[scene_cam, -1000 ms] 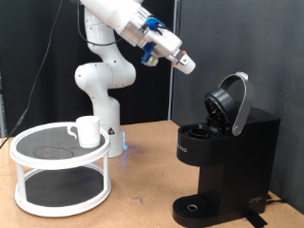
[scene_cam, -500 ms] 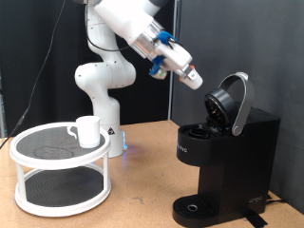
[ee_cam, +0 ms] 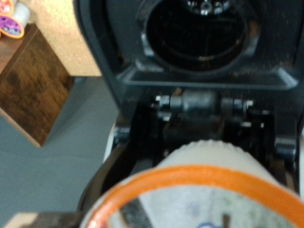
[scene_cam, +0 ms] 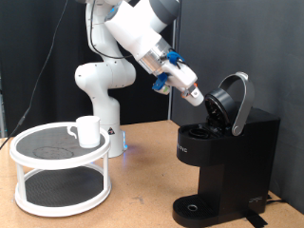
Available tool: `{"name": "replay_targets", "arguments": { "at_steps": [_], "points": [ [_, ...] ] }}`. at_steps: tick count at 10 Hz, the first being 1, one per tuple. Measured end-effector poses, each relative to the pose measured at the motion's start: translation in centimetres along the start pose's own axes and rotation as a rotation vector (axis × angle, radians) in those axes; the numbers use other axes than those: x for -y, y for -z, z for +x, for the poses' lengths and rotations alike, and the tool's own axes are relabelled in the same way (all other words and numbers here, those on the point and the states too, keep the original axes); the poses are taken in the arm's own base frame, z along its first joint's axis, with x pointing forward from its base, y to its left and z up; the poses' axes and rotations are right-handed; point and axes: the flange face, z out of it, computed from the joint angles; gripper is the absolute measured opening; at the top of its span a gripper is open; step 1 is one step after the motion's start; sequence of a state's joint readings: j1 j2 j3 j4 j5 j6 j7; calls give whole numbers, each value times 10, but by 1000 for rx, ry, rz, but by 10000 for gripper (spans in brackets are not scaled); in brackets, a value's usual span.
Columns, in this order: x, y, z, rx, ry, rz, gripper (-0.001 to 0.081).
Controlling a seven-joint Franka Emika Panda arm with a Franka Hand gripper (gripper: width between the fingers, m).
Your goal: Make a cup of coffee with the keurig machine
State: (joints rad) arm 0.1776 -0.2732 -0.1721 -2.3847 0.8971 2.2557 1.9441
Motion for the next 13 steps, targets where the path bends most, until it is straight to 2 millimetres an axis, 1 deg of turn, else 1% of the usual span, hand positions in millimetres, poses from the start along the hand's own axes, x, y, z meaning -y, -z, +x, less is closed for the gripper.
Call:
{"name": "replay_targets", "arguments": {
  "at_steps": [2,6,11,13],
  "points": [
    [2,-13,6,-17,5,27,368],
    [7,-38,10,-47,11,79,368],
    [18,-56,18,-88,-1,118,368],
    [18,-60,19,-94,-2,122,368]
  ]
}}
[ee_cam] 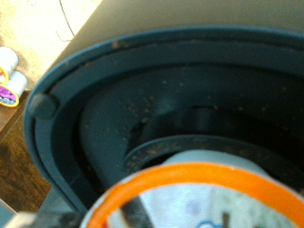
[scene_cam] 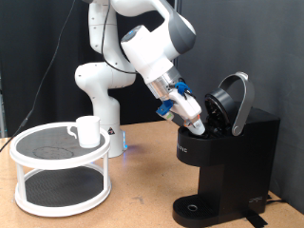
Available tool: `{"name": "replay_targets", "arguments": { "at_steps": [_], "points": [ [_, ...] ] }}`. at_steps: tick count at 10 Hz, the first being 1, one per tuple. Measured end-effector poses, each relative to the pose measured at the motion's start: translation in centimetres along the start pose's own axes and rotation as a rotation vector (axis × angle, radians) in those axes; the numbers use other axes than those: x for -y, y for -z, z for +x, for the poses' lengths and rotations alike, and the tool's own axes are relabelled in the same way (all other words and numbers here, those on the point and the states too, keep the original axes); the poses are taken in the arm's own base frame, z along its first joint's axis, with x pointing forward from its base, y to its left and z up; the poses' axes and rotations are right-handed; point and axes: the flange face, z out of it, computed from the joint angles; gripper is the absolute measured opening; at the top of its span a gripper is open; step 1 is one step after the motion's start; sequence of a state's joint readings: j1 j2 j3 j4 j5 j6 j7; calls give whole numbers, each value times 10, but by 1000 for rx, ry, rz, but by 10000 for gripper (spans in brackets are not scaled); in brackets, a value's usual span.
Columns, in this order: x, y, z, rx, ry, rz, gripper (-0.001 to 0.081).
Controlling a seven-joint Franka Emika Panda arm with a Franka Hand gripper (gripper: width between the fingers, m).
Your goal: Make a cup of coffee with the keurig machine
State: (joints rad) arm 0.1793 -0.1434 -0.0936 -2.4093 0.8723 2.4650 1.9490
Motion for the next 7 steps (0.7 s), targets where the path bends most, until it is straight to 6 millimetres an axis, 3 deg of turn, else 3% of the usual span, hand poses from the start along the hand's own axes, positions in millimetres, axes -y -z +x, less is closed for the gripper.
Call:
{"name": "replay_targets", "arguments": {
  "at_steps": [4,5,6,7],
  "points": [
    [-1,-4,1,-6,0,-4,368],
    [-1,-4,1,-5,-1,-5,552],
    [-1,-4,1,2,-2,-8,671],
    [-2,-4,1,13,0,-23,671]
  ]
}}
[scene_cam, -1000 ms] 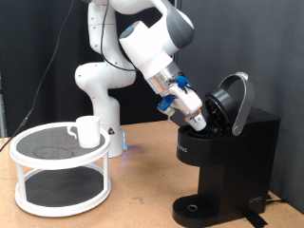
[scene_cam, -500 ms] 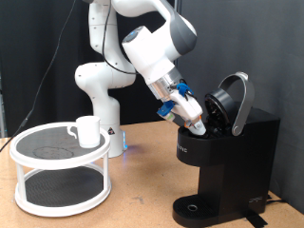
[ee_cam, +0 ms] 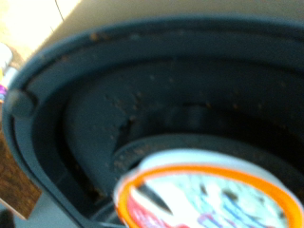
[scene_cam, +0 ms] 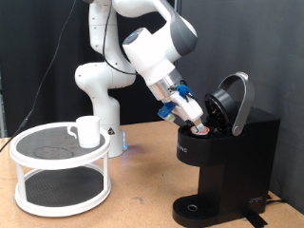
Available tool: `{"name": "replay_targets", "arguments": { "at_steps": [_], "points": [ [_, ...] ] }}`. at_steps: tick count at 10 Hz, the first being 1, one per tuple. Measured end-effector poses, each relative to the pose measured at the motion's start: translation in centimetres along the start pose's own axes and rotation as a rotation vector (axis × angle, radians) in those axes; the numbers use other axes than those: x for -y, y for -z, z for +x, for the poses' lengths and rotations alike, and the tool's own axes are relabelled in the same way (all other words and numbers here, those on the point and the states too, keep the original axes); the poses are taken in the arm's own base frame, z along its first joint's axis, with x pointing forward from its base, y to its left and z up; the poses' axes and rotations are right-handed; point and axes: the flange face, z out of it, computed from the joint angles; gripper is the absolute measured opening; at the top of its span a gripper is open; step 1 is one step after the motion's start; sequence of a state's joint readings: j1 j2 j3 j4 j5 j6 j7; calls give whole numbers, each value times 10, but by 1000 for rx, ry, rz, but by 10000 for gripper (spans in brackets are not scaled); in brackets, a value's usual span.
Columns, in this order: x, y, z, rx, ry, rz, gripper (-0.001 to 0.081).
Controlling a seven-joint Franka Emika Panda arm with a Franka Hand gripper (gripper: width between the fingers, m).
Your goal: Make a cup of coffee with the keurig machine
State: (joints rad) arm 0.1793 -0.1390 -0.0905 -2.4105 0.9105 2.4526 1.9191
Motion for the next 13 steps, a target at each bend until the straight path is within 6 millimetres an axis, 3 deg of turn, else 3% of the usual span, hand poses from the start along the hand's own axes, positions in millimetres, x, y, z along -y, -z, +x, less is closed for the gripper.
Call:
{"name": "replay_targets", "arguments": {
  "at_steps": [1,5,7,10,13],
  "points": [
    [-2,3,0,11,4,-30,722],
    [-5,49,4,85,8,-123,734],
    [-4,48,2,101,-8,-119,734],
    [-5,77,-23,230,-61,-134,734],
    [-17,112,-55,206,-73,-183,734]
  ]
}}
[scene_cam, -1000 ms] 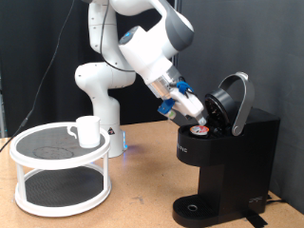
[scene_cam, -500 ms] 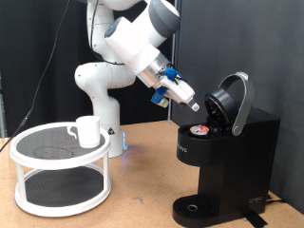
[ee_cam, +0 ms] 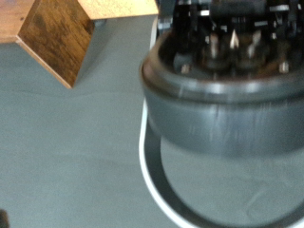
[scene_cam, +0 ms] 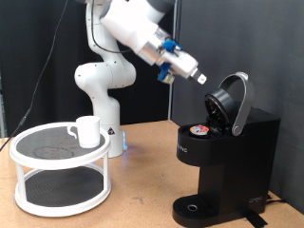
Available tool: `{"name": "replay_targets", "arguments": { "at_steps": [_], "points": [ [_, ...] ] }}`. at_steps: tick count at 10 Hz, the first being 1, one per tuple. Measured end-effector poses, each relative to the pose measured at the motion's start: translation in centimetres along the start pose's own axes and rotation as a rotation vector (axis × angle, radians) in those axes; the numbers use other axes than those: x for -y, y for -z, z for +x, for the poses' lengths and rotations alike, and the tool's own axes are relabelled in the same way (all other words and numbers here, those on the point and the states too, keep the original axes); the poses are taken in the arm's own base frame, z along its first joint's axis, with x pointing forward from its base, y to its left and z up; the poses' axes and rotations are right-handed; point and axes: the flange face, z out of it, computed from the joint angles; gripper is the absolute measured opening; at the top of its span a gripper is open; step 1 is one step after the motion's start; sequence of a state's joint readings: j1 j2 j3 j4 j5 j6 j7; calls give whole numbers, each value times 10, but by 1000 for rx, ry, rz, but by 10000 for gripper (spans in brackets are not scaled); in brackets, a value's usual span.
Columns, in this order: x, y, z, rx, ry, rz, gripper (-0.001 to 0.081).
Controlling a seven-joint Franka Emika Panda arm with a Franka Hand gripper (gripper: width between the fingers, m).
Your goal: Make a cup of coffee with the keurig machine
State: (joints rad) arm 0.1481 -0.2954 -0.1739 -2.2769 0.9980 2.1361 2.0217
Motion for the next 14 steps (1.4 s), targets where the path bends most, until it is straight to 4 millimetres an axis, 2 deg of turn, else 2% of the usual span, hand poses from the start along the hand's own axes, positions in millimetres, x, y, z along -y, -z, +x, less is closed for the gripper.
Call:
{"name": "replay_targets", "arguments": {
  "at_steps": [2,4,6,9,14],
  "points": [
    [-8,18,-20,11,2,-15,734],
    [-10,35,-25,16,3,-53,734],
    [-13,31,-29,58,0,-68,734],
    [-43,10,-56,176,0,-153,734],
    [-88,-41,-89,93,-13,-144,734]
  ]
}}
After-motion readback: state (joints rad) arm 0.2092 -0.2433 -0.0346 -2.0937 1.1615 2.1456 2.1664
